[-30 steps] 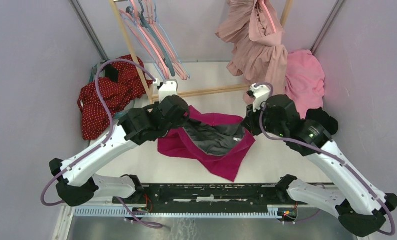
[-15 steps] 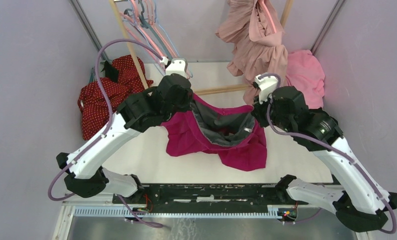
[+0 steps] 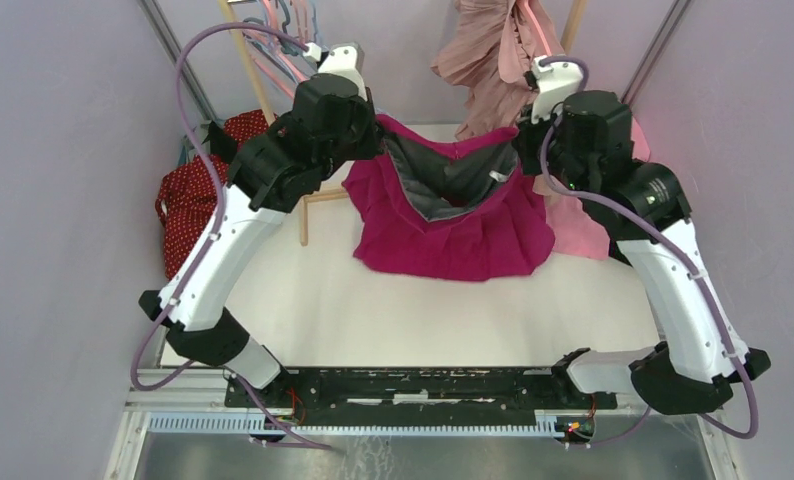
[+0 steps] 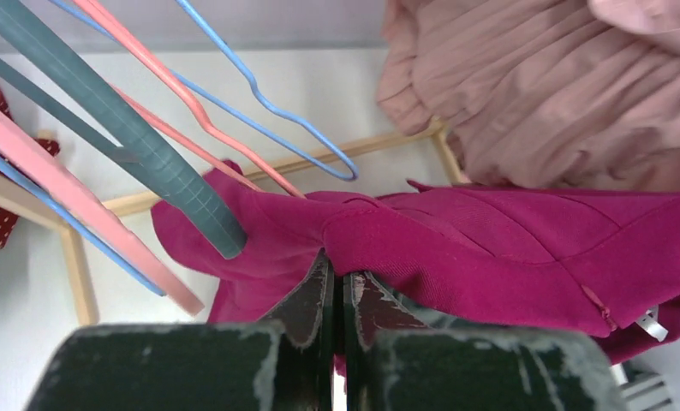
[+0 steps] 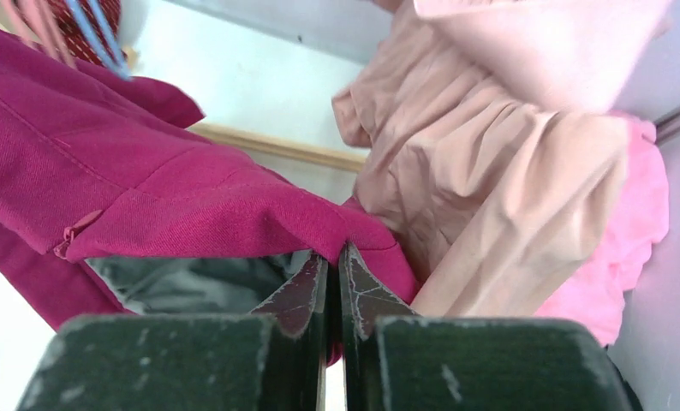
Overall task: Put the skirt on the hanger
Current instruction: Flatten out the skirt at the center of the board.
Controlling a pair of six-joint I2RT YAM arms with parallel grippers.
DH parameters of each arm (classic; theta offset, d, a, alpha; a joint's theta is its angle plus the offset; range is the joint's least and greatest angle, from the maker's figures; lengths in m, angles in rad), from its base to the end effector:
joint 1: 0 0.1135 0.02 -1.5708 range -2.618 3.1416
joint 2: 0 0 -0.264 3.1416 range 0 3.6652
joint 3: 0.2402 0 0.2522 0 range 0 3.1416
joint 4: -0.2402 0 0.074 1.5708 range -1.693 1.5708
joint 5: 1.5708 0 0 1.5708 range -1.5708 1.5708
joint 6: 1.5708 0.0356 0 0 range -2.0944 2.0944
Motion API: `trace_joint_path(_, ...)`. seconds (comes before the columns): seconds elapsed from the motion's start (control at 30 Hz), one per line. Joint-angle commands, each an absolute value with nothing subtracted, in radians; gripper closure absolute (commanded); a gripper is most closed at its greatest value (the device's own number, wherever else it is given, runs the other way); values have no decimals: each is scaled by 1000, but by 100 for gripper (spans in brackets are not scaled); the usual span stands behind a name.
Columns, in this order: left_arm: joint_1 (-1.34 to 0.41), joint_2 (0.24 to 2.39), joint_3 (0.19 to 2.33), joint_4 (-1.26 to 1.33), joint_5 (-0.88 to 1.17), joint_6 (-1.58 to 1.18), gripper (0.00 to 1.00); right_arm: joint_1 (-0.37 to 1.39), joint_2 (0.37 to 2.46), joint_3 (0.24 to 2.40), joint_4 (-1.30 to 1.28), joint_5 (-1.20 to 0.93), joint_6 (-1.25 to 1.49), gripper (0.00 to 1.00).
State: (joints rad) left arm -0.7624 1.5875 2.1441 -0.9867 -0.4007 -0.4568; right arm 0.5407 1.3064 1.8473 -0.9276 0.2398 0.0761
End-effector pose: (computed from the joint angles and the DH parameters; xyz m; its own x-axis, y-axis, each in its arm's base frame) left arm 0.2249 -0.1956 0.5133 -0.4380 -0.1433 -0.8875 0.2077 0.9444 -0.2549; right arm 0.2021 0.1115 0.5049 -0.3461 -0.1216 -0.9303 -0.2859 0.9581 -0.0189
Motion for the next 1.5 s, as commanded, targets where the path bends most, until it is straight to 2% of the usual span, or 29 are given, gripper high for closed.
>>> trace_joint_path(0.0, -759, 1483, 2124, -898, -348, -408, 97, 540, 1251, 1894, -859, 208, 72, 99)
trace_joint_path(0.2, -760, 1277, 1689, -793, -312, -487, 97, 540, 1110, 1572, -847, 94, 133, 99)
trace_joint_path(0.37, -783, 1166, 1313, -731, -298, -591, 97, 540, 988, 1193, -751, 48, 224, 99)
trace_joint_path(0.5, -810, 1097, 1064, -686, -305, -679, 97, 541, 929, 983, -696, -4, 299, 97)
trace_joint_path(0.6, -813, 1060, 965, -677, -295, -719, 96, 540, 914, 903, -687, -43, 335, 89)
trace_joint_path(0.63, -817, 1047, 948, -683, -289, -724, 93, 540, 912, 890, -694, -56, 337, 85)
trace_joint_path(0.67, -819, 1035, 935, -695, -282, -730, 89, 540, 915, 888, -714, -67, 339, 76)
trace_joint_path(0.73, -824, 1001, 923, -732, -268, -739, 81, 540, 915, 914, -770, -84, 334, 63)
trace_joint_path(0.83, -830, 937, 953, -813, -253, -749, 73, 540, 894, 1005, -835, -94, 334, 49)
trace_joint_path(0.9, -830, 894, 986, -862, -256, -752, 58, 540, 910, 1092, -871, -125, 333, 45)
trace_joint_path(1.0, -830, 870, 1057, -932, -246, -743, 52, 541, 986, 1250, -923, -198, 317, 44)
trace_joint_path(1.13, -830, 853, 1126, -983, -281, -743, 49, 542, 1099, 1462, -902, -212, 313, 48)
trace_joint_path(1.2, -829, 851, 1152, -1001, -289, -742, 44, 544, 1178, 1587, -873, -229, 324, 55)
trace_joint_path(1.33, -830, 860, 1170, -1042, -362, -752, 41, 561, 1363, 1824, -810, -256, 346, 66)
trace_joint_path(1.4, -830, 860, 1167, -1040, -376, -757, 40, 568, 1452, 1941, -788, -268, 353, 68)
trace_joint_path(1.47, -830, 866, 1160, -1033, -391, -759, 33, 582, 1531, 2049, -748, -283, 362, 72)
